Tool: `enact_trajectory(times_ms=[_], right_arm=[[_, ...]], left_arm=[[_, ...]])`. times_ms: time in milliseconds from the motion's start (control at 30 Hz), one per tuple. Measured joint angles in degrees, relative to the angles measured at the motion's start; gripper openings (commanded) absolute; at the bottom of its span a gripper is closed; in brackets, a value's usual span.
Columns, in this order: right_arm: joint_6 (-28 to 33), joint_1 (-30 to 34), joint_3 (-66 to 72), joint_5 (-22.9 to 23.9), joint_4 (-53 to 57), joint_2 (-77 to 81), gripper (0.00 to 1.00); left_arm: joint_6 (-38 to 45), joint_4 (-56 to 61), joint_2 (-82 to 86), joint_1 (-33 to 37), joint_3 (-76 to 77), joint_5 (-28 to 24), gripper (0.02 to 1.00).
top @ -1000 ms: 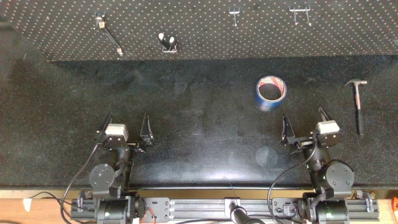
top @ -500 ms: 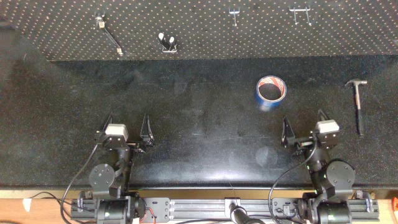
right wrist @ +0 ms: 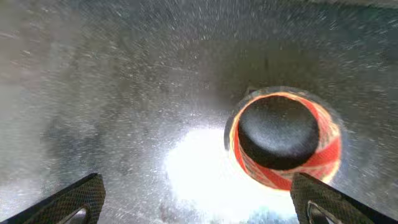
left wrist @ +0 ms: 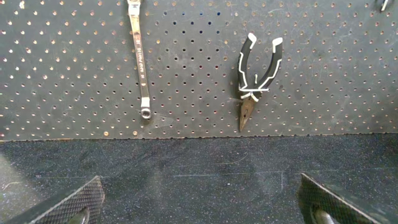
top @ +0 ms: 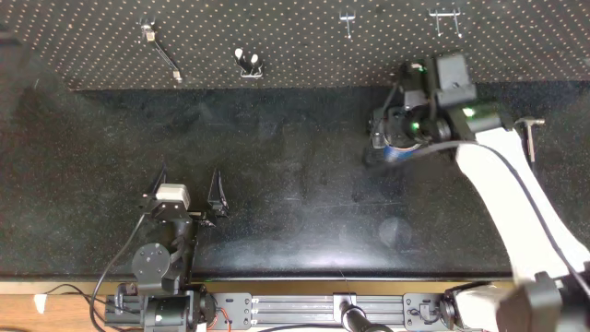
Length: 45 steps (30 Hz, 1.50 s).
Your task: Place Tools Onto Pegboard
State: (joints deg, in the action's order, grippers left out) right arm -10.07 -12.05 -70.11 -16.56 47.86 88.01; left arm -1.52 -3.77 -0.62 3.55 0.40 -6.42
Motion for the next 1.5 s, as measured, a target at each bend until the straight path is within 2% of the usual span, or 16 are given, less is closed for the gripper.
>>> enact_trajectory(times_ms=[200, 433, 533, 600, 700, 900, 1000, 1133, 1233, 1333, 1500], right_arm=[[-0.9, -0.5, -1.1, 0.4, 0.4, 8.0, 0.98], [-2.4, -1.2, -1.2, 4.7, 0.0, 12.4, 0.985], [-2.7, -3.9, -1.3, 7.1, -0.5, 14.2, 0.816], [-3.0, -5.4, -1.4, 9.0, -0.6, 15.0, 0.623], [-3.1, -5.7, -1.4, 11.6, -0.6, 15.1, 0.077], [-3.1, -5.7, -1.7, 13.5, -0.5, 14.4, 0.073], [-3.2, -6.0, -1.6, 13.8, -1.7, 5.1, 0.073], [-4.8, -10.8, -2.5, 14.3, -16.8, -9.7, 0.073], [-5.1, -14.8, -3.0, 14.3, -28.5, -8.8, 0.073], [-5.1, -15.8, -3.0, 15.1, -29.3, -6.8, 0.073], [-3.7, -17.1, -2.9, 19.8, -33.1, -2.7, 0.071]], left_arm=[[0.0, 0.0, 0.0, 0.0, 0.0, 0.0, 0.996], [0.0, 0.0, 0.0, 0.0, 0.0, 0.0, 0.996], [0.0, 0.0, 0.0, 0.0, 0.0, 0.0, 0.998], [0.0, 0.0, 0.0, 0.0, 0.0, 0.0, 0.996], [0.0, 0.0, 0.0, 0.0, 0.0, 0.0, 0.996], [0.0, 0.0, 0.0, 0.0, 0.0, 0.0, 0.996], [0.0, 0.0, 0.0, 0.0, 0.0, 0.0, 0.996], [0.0, 0.0, 0.0, 0.0, 0.0, 0.0, 0.996], [0.0, 0.0, 0.0, 0.0, 0.0, 0.0, 0.996], [0.0, 0.0, 0.0, 0.0, 0.0, 0.0, 0.996], [0.0, 0.0, 0.0, 0.0, 0.0, 0.0, 0.996]])
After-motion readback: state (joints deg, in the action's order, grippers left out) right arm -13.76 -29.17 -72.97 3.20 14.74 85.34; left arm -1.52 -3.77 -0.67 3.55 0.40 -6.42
